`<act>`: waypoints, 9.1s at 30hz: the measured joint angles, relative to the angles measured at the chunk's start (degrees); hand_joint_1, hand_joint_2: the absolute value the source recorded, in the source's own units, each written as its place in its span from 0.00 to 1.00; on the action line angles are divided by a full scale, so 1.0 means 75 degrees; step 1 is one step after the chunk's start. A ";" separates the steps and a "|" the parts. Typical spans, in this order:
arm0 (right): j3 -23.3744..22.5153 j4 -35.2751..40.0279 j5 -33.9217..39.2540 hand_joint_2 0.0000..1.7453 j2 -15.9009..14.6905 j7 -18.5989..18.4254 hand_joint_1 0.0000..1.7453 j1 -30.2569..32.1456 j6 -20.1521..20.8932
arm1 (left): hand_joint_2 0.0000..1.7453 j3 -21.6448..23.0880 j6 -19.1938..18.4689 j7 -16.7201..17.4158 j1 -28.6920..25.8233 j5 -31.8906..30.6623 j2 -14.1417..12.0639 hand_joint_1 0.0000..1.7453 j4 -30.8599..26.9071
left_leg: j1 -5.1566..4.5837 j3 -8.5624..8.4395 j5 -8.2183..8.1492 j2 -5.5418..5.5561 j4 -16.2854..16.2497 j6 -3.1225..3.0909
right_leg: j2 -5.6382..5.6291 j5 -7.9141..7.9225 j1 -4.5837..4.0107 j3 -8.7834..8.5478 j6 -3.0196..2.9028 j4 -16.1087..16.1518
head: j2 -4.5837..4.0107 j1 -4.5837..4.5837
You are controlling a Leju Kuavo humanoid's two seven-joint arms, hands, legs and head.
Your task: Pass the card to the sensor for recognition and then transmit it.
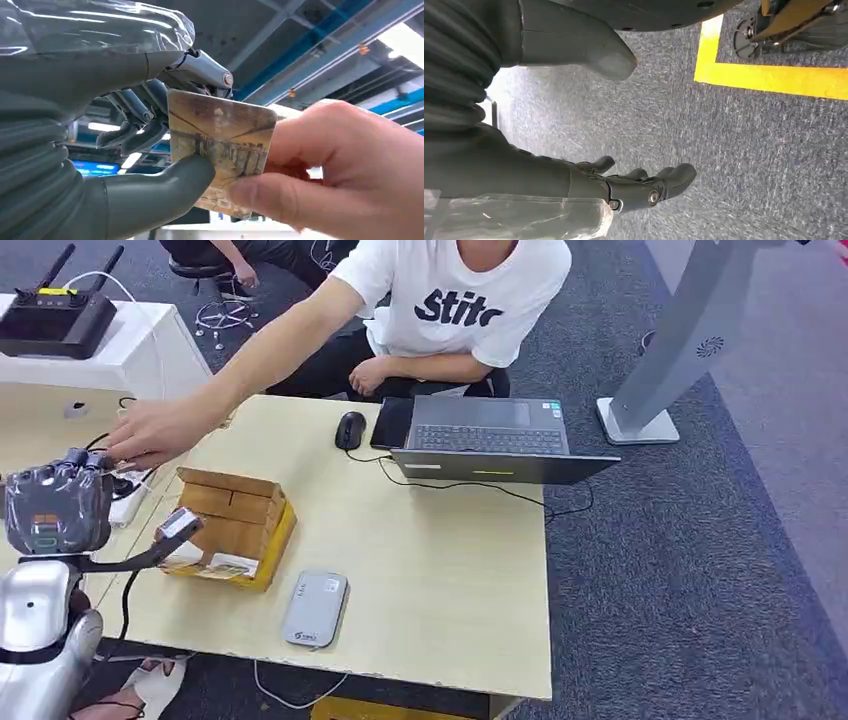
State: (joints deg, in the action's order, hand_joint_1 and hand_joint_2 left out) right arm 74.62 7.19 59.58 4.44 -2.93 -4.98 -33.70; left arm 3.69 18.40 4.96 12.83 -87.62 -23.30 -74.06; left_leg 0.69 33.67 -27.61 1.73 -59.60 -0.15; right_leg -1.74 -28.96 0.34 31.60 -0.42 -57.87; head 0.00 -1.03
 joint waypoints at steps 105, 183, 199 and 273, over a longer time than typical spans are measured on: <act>0.0697 -0.0009 0.0070 1.00 0.0020 -0.0204 0.00 -0.0050 -0.0490 | 1.00 0.0256 -0.1096 -0.0594 -0.2054 0.1880 0.0941 0.00 0.0108 | 0.0001 0.0011 -0.0005 -0.0006 0.0003 0.0003 | -0.0006 -0.0004 0.0001 -0.0002 -0.0005 0.0000 | 0.0000 0.0009; 0.0875 -0.0012 0.0169 1.00 0.0009 -0.0096 0.00 -0.0060 -0.0487 | 1.00 0.0169 -0.0700 -0.0720 -0.1090 0.1144 -0.0477 1.00 -0.1404 | 0.0004 0.0009 -0.0002 -0.0006 0.0001 0.0005 | -0.0007 -0.0003 -0.0001 0.0002 -0.0006 -0.0004 | 0.0000 0.0003; 0.1376 -0.0207 -0.0309 1.00 0.0000 -0.0152 0.00 -0.0181 -0.0787 | 1.00 0.3455 0.0233 0.1891 0.2601 -0.0061 -0.0895 1.00 0.2024 | -0.0006 0.0008 0.0035 0.0031 0.0000 -0.0002 | 0.0031 0.0023 0.0003 -0.0020 0.0007 -0.0004 | 0.0000 0.0006; 0.1895 -0.0915 -0.3127 1.00 0.0420 -0.1079 0.00 -0.0439 -0.0845 | 1.00 -0.9188 0.1839 -0.0691 -0.1386 -0.0014 0.4782 0.00 0.7764 | -0.0013 -0.0016 -0.0033 -0.0008 -0.0003 -0.0036 | -0.0007 -0.0012 0.0014 -0.0039 0.0021 0.0011 | 0.0000 0.0006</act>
State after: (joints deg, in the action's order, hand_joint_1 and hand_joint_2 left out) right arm 88.83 0.33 36.13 7.58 -11.02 -8.27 -40.04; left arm -65.22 32.19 -0.22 2.44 -87.73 12.57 -15.82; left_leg 0.60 33.55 -27.86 1.67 -59.62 -0.42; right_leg -1.79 -29.04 0.45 31.31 -0.26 -57.79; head 0.00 -0.98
